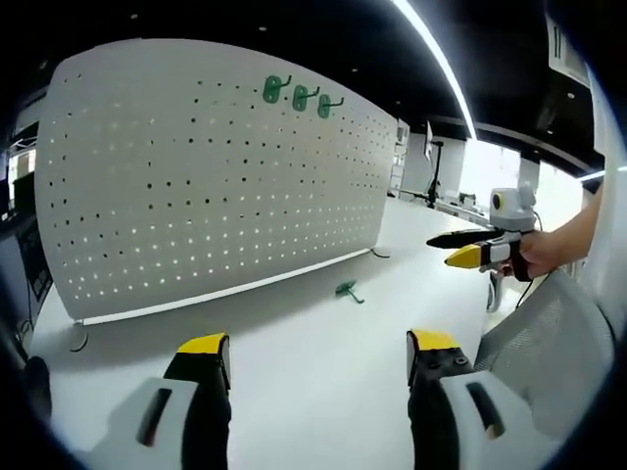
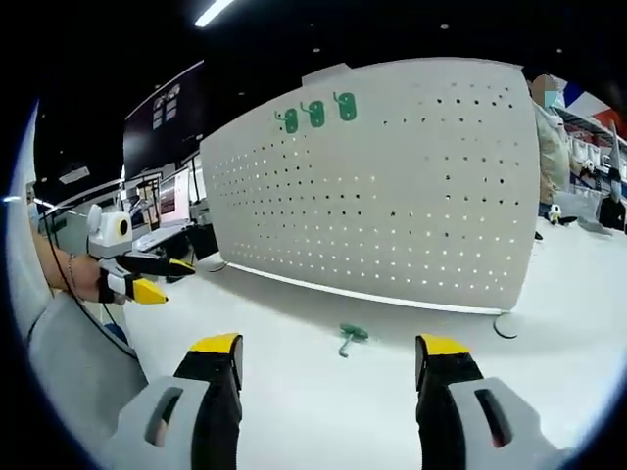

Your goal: Insert the hook assembly into the mounting plate slot until the hook locks in place.

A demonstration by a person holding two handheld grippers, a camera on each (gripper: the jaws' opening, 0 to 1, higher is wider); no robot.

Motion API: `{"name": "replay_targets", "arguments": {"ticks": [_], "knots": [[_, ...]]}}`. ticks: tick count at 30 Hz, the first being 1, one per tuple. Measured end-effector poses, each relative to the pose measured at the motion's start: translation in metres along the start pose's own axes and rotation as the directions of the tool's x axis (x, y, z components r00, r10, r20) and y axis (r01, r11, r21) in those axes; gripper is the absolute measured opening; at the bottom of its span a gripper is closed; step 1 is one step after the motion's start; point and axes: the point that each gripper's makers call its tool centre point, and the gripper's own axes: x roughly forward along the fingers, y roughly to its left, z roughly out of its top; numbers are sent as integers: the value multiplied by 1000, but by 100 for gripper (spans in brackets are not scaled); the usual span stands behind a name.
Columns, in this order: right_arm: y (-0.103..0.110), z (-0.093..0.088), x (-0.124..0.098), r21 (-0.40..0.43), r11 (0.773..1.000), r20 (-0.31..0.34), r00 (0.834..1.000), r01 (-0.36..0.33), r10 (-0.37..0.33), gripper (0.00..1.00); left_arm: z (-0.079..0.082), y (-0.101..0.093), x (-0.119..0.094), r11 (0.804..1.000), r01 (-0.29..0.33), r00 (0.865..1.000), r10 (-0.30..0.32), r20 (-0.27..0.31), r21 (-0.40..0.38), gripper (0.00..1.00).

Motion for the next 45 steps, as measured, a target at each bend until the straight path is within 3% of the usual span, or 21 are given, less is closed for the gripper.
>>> {"name": "replay_targets", "arguments": {"ticks": [7, 14, 17, 22, 26, 34, 45], "knots": [[2, -3, 1, -3, 1000, -14, 1000, -9, 9, 70, 1, -2, 2, 1000, 3, 1000, -3, 0, -3, 75], [4, -2, 1, -8, 1000, -14, 1000, -13, 13, 70, 17, -7, 13, 998, 41, 999, -41, 0, 43, 78], [5, -3, 1, -13, 1000, -19, 1000, -17, 16, 70, 18, -11, 21, 992, 78, 996, -74, -43, 102, 79], [8, -4, 2, -22, 999, -29, 999, -28, 28, 70, 20, -12, 31, 985, 116, 990, -104, -98, 129, 80], [9, -5, 3, -24, 999, -34, 999, -33, 33, 70, 20, -14, 38, 979, 153, 981, -134, -142, 135, 80], [11, -4, 3, -22, 999, -30, 999, -41, 41, 70, 12, -21, 52, 956, 233, 951, -184, -250, 179, 81], [14, -6, 3, -23, 998, -43, 998, -55, 54, 70, 20, -33, 71, 919, 319, 920, -242, -308, 230, 81]]}}
